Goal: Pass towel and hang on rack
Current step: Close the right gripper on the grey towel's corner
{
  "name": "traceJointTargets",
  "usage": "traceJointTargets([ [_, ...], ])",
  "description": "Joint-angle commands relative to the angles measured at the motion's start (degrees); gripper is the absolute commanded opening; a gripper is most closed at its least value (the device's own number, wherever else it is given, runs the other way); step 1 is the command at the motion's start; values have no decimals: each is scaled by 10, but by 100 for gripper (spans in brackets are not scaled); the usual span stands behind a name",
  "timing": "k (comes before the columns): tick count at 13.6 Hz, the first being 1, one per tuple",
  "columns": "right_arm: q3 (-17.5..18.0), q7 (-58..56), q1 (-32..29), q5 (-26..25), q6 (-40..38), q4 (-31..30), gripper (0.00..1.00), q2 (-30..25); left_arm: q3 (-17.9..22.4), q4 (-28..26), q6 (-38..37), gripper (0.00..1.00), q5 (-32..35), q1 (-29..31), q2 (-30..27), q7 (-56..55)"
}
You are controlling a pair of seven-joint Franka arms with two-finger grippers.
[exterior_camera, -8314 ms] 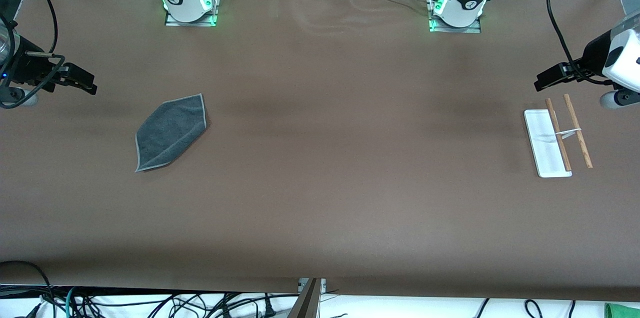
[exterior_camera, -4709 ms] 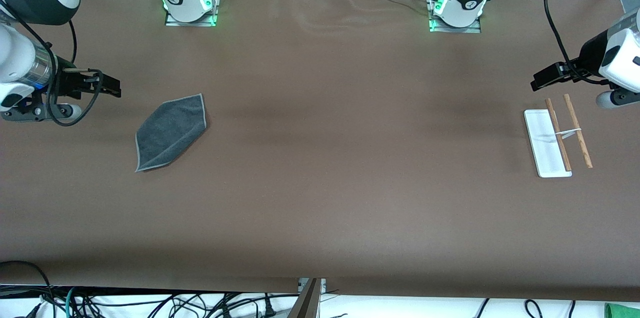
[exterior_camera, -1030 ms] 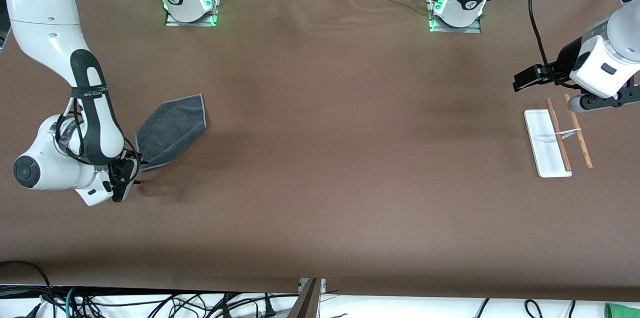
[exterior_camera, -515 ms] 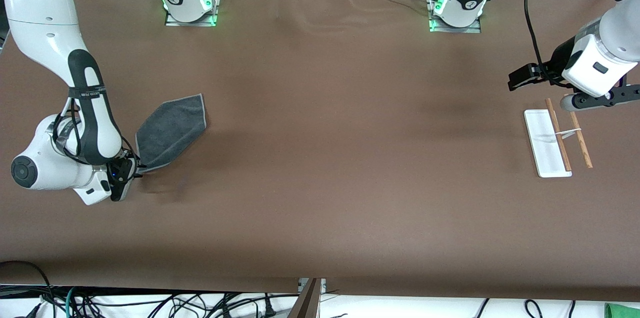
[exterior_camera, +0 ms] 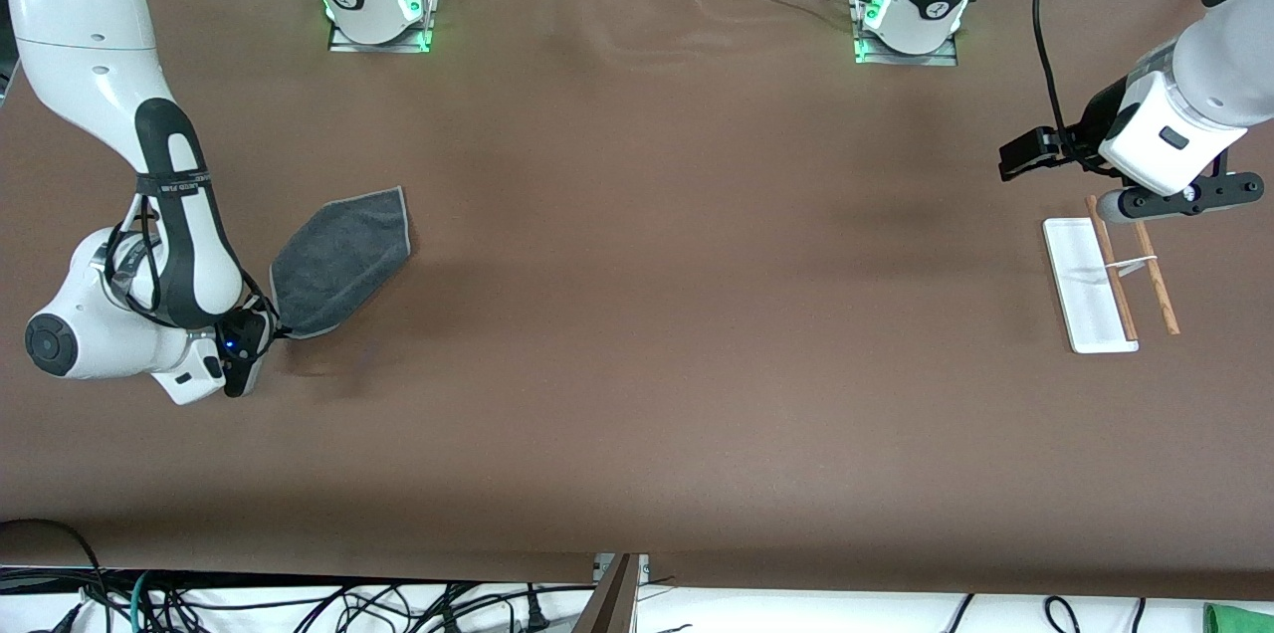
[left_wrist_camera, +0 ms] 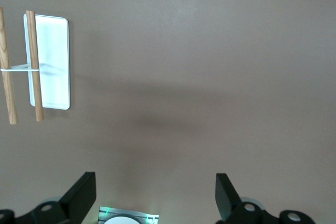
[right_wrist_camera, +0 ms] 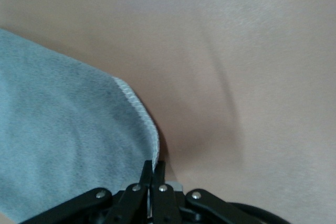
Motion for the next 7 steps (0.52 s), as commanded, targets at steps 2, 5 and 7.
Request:
traceJointTargets([
  [2,4,24,-5,1,-39,15,0,0,1,19,-15,100,-1,1,7,-2],
  [5,4,49,-4,5,-61,18,0,-8,0,18,-16,100,-1,1,7,-2],
  [7,5,90,0,5,-93,18,0,-21,0,18,-19,100,-1,1,7,-2],
])
